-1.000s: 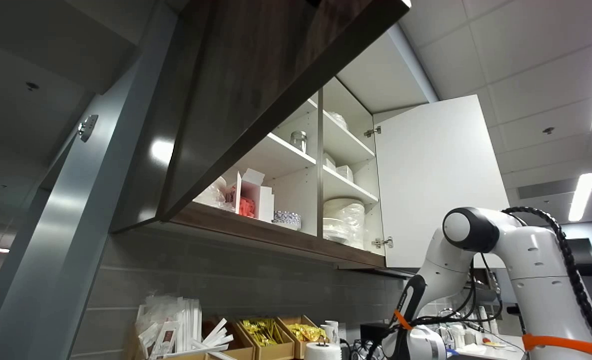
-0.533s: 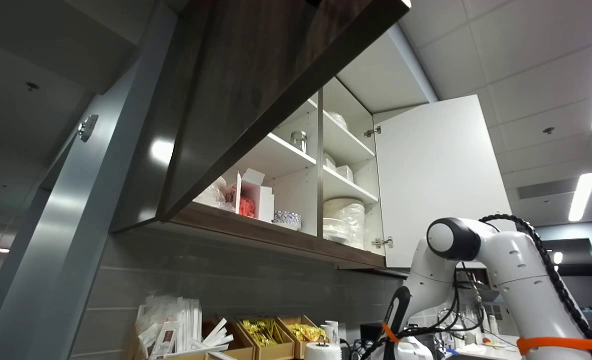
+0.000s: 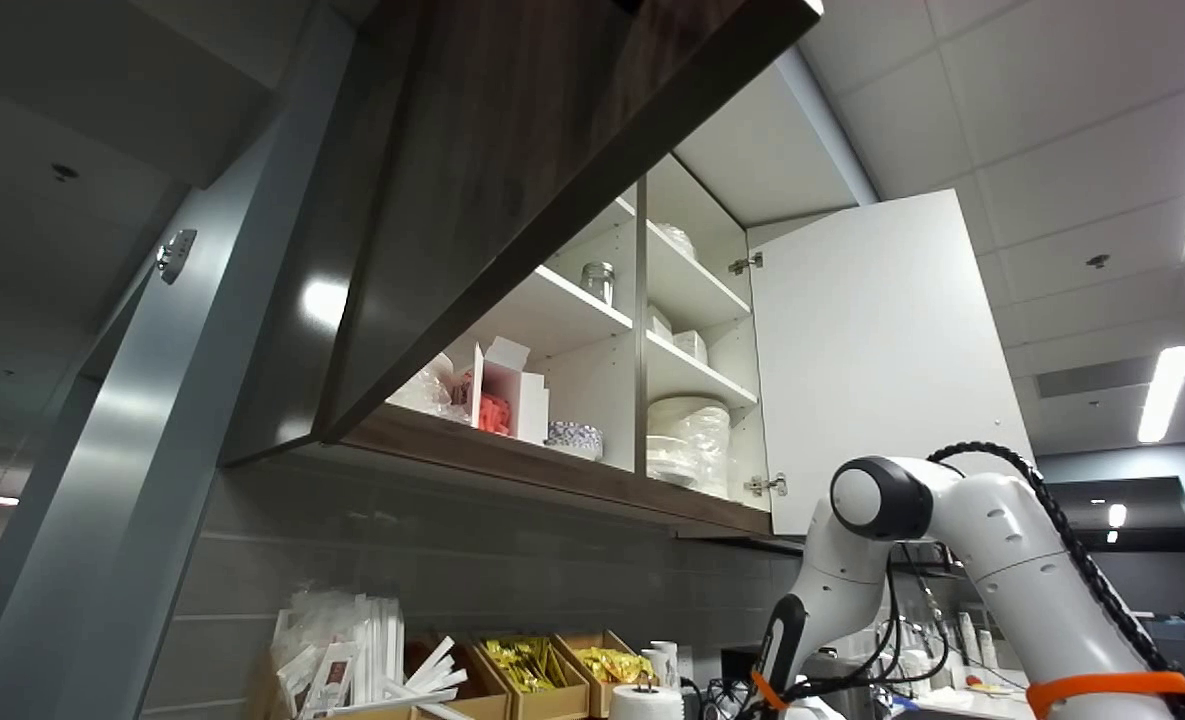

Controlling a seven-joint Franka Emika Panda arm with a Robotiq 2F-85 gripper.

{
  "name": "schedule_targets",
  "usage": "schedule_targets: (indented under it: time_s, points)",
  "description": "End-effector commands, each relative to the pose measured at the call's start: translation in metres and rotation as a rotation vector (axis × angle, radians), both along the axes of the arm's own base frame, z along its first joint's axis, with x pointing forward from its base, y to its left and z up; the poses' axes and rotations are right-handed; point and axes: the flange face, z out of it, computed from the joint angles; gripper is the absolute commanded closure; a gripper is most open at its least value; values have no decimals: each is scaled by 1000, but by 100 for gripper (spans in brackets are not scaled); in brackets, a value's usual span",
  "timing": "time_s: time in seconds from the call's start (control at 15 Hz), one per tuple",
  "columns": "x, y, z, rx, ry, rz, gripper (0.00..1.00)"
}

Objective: Move the towel holder to the left

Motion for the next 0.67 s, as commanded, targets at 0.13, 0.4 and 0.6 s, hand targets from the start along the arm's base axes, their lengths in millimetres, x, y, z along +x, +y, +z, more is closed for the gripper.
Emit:
schedule_targets:
  time_s: [0.13,0.4,0.6]
  points:
    - [12,-2,-11,-33,16,15,57]
    - [16,-1,-6,-41,10,15,88]
    - [18,-4,-1,-47,7,4,100]
